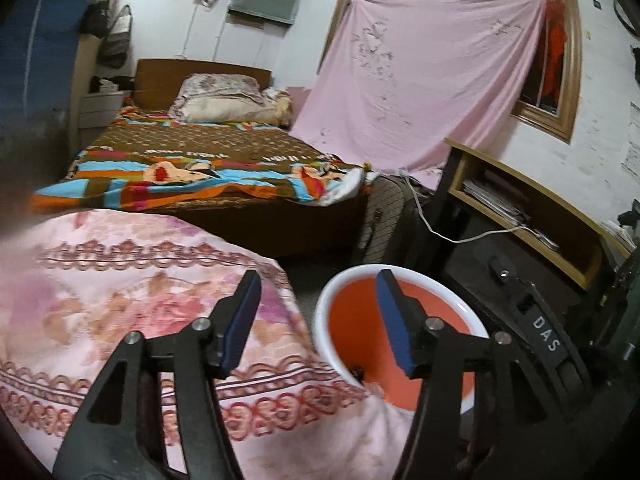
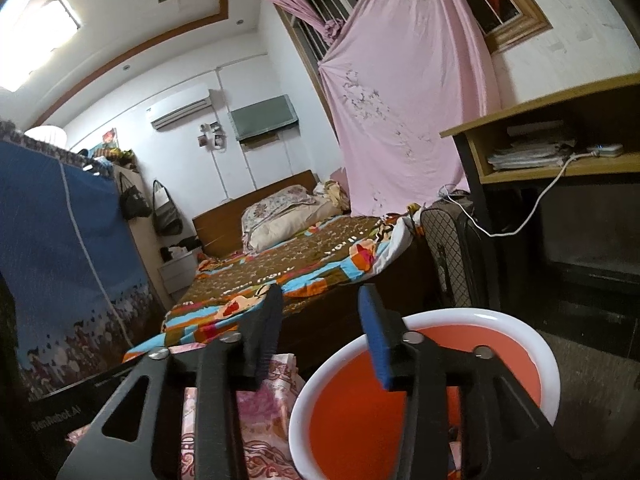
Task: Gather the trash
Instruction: 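Open the left tool to drop its tube into the basin, then move both open tools back over the bedspread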
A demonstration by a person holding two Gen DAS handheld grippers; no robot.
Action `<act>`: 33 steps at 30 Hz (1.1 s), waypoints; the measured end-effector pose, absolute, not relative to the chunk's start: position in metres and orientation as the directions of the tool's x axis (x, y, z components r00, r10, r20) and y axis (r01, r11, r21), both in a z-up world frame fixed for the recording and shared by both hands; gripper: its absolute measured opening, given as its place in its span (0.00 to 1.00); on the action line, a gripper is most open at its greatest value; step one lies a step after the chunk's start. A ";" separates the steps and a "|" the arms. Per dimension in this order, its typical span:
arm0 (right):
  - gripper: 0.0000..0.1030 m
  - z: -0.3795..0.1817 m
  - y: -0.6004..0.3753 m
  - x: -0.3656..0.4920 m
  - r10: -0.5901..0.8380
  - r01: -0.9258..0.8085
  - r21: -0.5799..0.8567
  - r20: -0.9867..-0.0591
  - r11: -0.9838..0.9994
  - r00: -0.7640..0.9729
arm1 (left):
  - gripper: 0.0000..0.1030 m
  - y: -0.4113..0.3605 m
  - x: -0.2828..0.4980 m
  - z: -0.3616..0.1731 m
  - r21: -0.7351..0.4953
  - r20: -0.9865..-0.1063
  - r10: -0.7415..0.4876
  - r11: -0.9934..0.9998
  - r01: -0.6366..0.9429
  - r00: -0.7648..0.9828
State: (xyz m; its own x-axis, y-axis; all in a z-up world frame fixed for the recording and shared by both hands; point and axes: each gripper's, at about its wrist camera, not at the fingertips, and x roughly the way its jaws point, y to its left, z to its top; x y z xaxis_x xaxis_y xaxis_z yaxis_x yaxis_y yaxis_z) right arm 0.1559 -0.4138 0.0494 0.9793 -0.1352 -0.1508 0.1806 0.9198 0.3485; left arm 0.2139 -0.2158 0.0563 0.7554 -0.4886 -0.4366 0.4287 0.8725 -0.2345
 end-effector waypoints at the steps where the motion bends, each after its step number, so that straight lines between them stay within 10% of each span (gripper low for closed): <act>1: 0.43 0.051 -0.410 0.156 -0.134 0.176 0.341 -0.145 0.923 0.980 | 0.48 -0.212 0.213 0.057 -0.228 -0.433 -0.477 0.879 0.419 0.765; 7: 0.46 0.054 -0.399 0.155 -0.123 0.160 0.306 -0.136 0.939 0.983 | 0.64 -0.186 0.204 0.060 -0.219 -0.400 -0.416 0.909 0.355 0.817; 14: 0.82 0.059 -0.384 0.145 -0.095 0.112 0.291 -0.073 0.950 0.993 | 0.88 -0.154 0.193 0.061 -0.218 -0.379 -0.312 0.945 0.243 0.871; 20: 1.00 0.061 -0.370 0.136 -0.072 0.082 0.258 -0.050 0.963 0.996 | 0.89 -0.130 0.176 0.059 -0.197 -0.359 -0.241 0.964 0.180 0.902; 33: 1.00 0.062 -0.326 0.102 -0.031 0.028 0.131 0.017 0.991 0.999 | 0.89 -0.090 0.135 0.052 -0.157 -0.333 -0.147 0.983 0.099 0.931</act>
State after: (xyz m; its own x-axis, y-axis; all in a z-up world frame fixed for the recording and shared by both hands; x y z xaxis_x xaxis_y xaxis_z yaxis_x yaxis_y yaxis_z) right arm 0.1016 -0.3262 0.0615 0.9994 -0.0309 0.0172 0.0284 0.9909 0.1314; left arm 0.1349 -0.0895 0.0517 0.9314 -0.1474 -0.3328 0.0994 0.9826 -0.1571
